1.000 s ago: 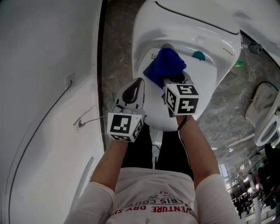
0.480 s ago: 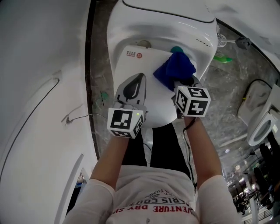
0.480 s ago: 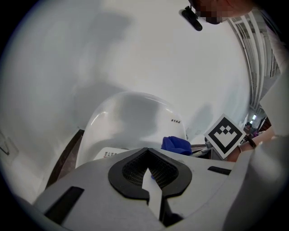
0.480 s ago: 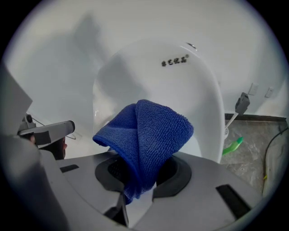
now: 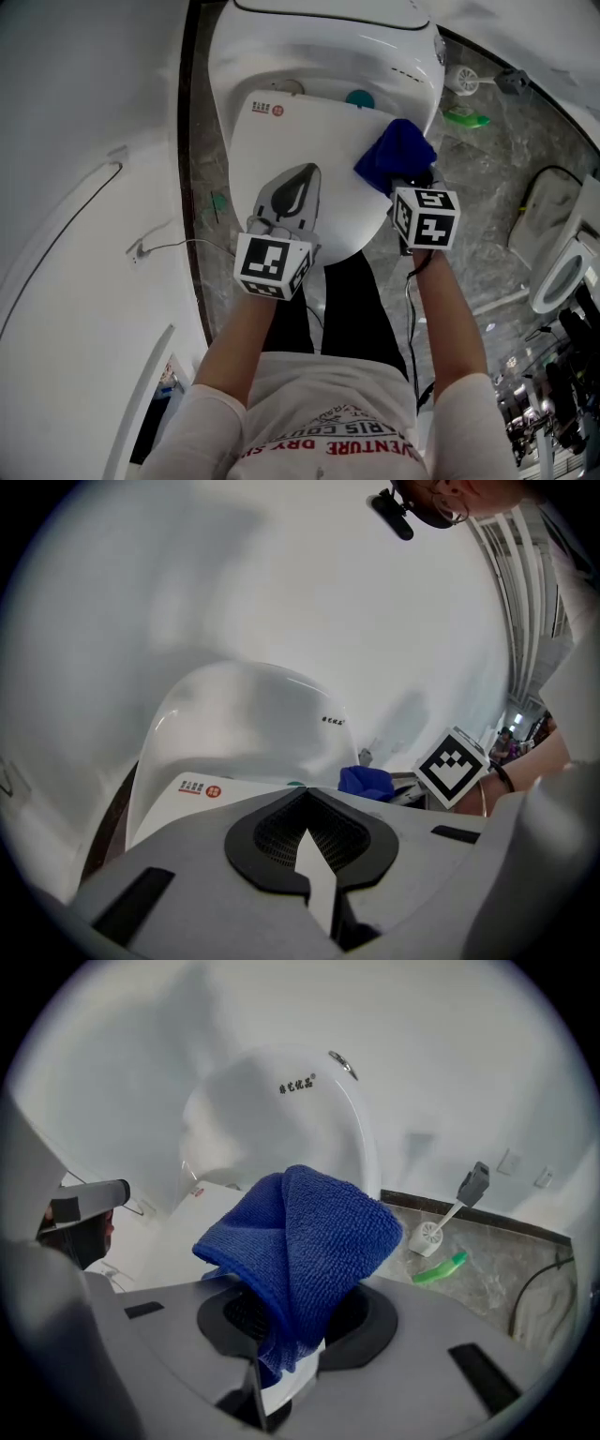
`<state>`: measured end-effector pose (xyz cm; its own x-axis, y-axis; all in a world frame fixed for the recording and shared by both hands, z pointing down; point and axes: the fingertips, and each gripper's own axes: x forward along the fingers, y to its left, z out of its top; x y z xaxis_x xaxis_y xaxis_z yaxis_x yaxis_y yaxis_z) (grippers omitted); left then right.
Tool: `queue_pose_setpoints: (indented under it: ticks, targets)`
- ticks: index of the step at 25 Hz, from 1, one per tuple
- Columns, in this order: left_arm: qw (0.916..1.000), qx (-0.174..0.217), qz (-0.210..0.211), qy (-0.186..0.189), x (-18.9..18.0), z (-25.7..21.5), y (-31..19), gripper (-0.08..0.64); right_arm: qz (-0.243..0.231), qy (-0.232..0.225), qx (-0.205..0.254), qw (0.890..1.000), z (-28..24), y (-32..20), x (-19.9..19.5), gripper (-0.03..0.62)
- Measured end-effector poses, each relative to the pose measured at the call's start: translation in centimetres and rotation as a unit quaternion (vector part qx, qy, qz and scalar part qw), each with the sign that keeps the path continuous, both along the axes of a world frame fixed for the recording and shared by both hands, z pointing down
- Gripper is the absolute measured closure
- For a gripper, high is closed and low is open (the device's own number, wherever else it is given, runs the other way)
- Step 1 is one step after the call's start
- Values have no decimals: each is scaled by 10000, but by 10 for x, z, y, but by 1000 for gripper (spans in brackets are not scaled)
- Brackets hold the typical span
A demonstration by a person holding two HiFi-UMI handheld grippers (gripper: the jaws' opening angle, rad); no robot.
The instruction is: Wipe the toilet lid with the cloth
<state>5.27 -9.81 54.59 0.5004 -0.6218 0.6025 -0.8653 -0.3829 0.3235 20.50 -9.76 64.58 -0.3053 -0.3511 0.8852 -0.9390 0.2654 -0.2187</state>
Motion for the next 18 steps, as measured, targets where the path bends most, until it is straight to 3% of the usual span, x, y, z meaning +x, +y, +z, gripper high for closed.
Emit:
queue_pose_setpoints:
  ticks: [6,10,14,18]
  targets:
    - [9998,-93,146,58,-10,-3,24,554,166,196,59,9997,-5,10,21,505]
    - [9998,-64,170,78,-30,-14,36,554,467,150,299,9983,-30,23,7,505]
    - [9998,14,97,148,-61,-28,40,554,188,-50,700,9974,-68,27,-49,505]
    - [10000,27,64,31,-113,-29,45,554,79,-665,701,9953,-84,31,-139,505]
